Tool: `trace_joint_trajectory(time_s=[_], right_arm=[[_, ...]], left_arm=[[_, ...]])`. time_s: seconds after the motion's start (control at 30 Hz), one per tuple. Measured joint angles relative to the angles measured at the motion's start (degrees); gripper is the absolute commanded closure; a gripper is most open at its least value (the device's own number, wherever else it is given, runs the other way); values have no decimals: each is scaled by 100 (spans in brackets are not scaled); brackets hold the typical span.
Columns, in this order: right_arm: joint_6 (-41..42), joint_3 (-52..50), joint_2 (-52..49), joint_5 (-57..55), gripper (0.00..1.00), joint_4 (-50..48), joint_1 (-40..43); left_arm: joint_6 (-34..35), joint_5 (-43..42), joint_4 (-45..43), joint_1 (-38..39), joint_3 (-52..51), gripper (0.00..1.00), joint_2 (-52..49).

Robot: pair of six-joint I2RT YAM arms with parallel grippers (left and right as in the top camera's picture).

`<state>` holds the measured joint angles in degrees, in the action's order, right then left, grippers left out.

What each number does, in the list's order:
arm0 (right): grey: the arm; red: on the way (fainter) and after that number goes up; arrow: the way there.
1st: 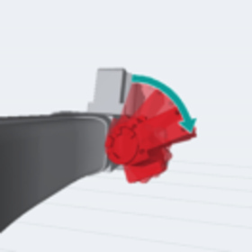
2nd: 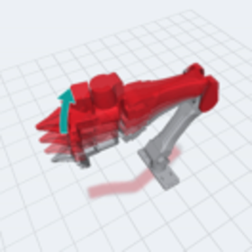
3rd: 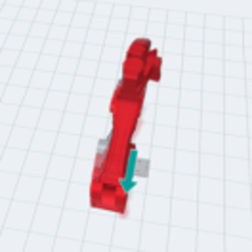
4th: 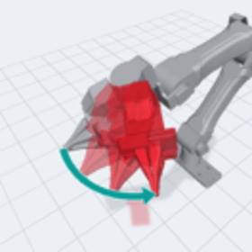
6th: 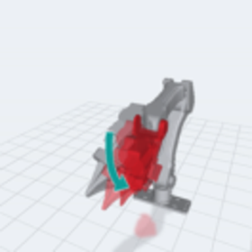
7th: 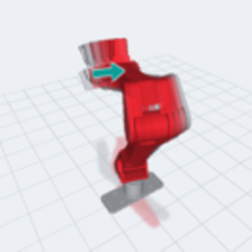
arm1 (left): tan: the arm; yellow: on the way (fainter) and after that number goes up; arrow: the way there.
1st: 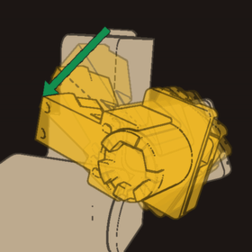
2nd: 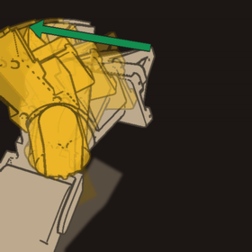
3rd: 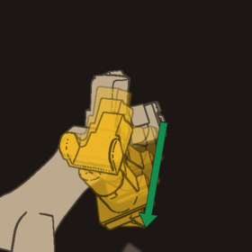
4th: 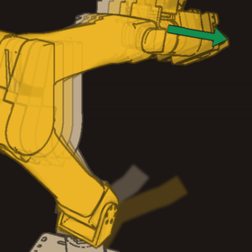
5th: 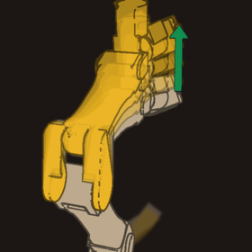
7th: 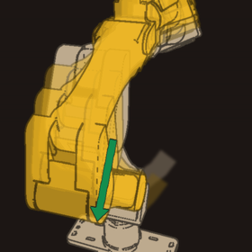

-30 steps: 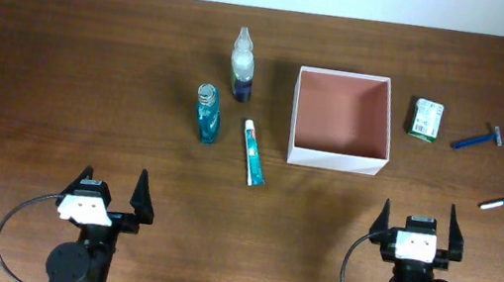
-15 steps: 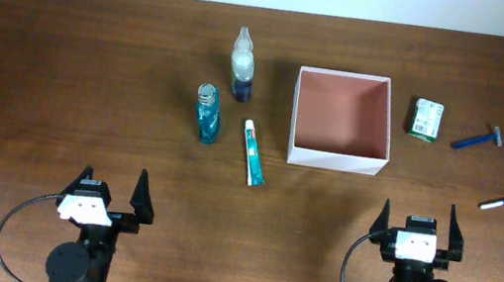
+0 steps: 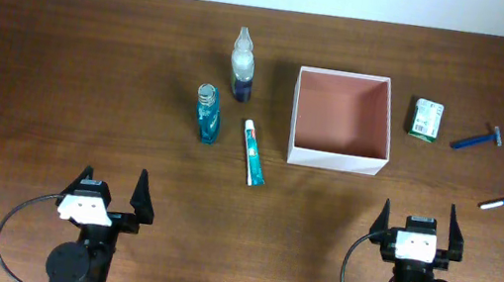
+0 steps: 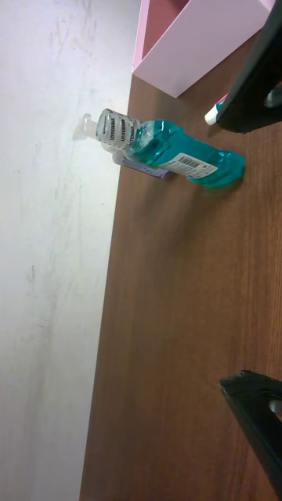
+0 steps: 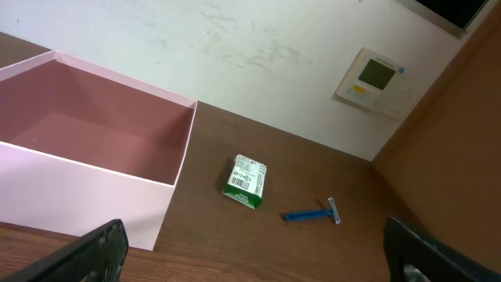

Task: Pack container

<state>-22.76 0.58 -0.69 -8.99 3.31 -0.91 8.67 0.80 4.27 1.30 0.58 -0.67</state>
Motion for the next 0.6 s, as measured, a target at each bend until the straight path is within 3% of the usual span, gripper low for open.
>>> trace_joint_trajectory(time_s=[0.27, 0.47, 0.6], right_arm=[[9, 0, 0, -2, 1, 0, 0], [7, 0, 0, -22, 1, -7, 0], [7, 0, 0, -22, 1, -7, 0]], left_arm=[[0, 24, -227, 0, 0, 1, -2], [0, -758, -1530, 0, 13, 1, 2], [-9, -1244, -1340, 0, 343, 1, -149]])
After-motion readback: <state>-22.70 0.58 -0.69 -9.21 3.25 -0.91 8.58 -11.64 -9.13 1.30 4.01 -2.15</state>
